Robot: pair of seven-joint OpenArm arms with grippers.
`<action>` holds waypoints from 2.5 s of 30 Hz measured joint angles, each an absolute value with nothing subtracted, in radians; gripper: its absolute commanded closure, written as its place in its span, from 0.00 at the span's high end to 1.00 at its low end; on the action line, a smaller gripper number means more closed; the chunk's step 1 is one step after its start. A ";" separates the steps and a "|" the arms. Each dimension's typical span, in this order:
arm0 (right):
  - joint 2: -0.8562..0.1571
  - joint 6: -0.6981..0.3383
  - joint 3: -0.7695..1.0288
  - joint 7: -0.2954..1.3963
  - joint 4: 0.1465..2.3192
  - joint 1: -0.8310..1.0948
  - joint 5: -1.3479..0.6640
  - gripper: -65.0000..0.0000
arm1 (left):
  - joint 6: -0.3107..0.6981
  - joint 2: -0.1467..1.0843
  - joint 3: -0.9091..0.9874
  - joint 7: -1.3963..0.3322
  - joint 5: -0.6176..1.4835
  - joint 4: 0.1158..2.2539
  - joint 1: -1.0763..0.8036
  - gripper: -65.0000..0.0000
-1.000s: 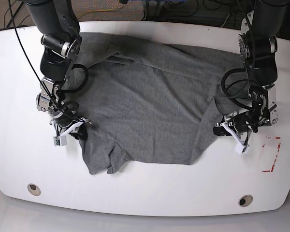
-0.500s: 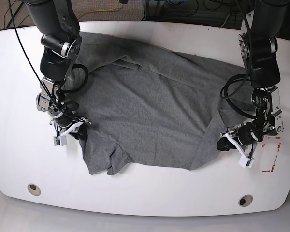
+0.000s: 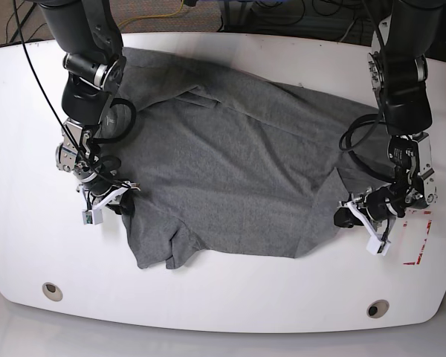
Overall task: Layout the t-shirt on the table in an organized manner, then fold the t-shirt properly
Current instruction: 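Drag the held hem edge outward with the left gripper, then reposition the left gripper along the hem toward the corner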
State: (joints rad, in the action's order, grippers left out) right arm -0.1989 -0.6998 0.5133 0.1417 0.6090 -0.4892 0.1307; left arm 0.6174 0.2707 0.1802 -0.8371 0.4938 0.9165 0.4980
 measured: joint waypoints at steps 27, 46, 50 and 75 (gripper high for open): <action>-0.199 -0.700 0.513 0.142 0.609 -0.490 0.131 0.14 | 0.621 0.320 0.176 -0.794 0.493 0.911 0.559 0.08; -0.197 -0.700 0.513 0.141 0.609 -0.489 0.130 0.14 | 0.614 0.361 0.165 -0.714 0.490 0.690 0.621 0.56; -0.197 -0.700 0.513 0.142 0.609 -0.489 0.131 0.14 | 0.614 0.359 0.165 -0.713 0.488 0.657 0.616 0.71; -0.188 -0.700 0.513 0.141 0.610 -0.490 0.130 0.14 | 0.621 0.284 0.167 -0.694 0.496 0.638 0.546 0.61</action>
